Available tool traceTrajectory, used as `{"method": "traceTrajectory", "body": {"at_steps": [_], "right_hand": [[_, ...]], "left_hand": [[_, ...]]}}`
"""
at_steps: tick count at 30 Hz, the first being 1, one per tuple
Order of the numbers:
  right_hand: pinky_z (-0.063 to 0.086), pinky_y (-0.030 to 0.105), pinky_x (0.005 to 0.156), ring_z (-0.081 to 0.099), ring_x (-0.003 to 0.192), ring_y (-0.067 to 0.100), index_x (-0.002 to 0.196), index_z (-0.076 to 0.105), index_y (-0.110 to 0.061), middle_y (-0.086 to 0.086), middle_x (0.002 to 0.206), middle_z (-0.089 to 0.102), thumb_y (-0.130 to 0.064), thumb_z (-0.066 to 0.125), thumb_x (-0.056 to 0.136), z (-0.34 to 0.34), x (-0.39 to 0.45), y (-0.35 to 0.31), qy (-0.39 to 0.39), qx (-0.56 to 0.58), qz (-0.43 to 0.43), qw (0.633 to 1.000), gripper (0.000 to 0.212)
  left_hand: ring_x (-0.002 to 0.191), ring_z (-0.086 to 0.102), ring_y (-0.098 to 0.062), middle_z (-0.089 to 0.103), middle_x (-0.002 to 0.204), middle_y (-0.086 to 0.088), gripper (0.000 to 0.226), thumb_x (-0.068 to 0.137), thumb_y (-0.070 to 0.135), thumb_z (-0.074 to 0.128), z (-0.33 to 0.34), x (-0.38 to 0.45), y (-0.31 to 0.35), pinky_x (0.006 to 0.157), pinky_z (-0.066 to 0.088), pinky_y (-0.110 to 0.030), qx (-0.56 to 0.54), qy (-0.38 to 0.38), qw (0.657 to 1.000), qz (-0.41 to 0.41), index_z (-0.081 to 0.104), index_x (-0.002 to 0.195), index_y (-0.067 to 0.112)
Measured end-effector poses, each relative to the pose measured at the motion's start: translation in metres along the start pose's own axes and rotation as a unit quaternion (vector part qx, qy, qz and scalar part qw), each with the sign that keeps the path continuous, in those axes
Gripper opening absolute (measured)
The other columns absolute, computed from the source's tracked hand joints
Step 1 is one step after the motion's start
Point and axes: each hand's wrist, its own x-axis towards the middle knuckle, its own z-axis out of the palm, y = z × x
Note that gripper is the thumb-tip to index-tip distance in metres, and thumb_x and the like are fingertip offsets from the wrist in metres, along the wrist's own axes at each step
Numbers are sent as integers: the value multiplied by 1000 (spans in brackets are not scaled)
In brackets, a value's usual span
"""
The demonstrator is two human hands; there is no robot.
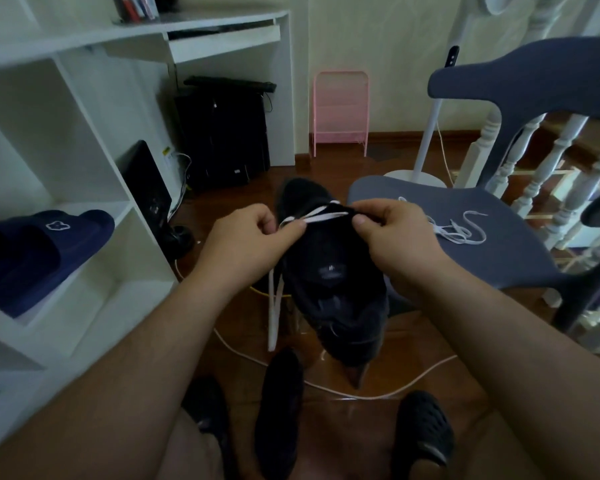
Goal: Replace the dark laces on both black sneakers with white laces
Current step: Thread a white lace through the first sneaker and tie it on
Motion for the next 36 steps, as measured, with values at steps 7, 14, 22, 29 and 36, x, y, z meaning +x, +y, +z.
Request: {"method": "traceTrajectory", "body": {"at_steps": [7,14,22,29,36], "right_hand": [[60,34,93,71,98,3,118,76,-28,-13,101,77,-24,64,100,8,-4,-1,26,19,-19,999,22],[62,43,89,75,95,17,118,76,-20,0,99,78,-20,63,101,14,-8,-3,-47,106,0,993,21],[61,34,79,70,75,3,96,77,-28,-10,79,74,-26,72,95,6,-7,-2,17,-130,-122,984,5],[58,44,81,69,81,20,86,68,-19,2,82,70,-32,66,99,-26,20,17,-46,-317,-28,947,19],[60,40,92,69,113,11,92,62,-12,-6,118,74,-18,63,99,-30,11,-7,-102,144,21,984,9]], "left_hand": [[87,73,-14,76,91,7,12,93,39,72,3,6,-10,74,57,-33,-24,-141,989,-43,77,98,30],[95,72,-8,75,97,12,5,94,39,73,9,18,-22,84,61,-35,-209,114,970,-39,74,98,36],[102,70,-3,75,101,18,20,90,26,83,4,16,-19,92,61,-37,-190,110,975,22,75,98,42],[91,74,-9,77,91,10,14,84,26,86,-15,28,-35,91,62,-45,-207,202,956,-42,75,90,33],[87,72,-12,74,92,8,20,85,18,88,-14,26,-41,89,63,-41,-210,138,965,-74,73,89,30]]}}
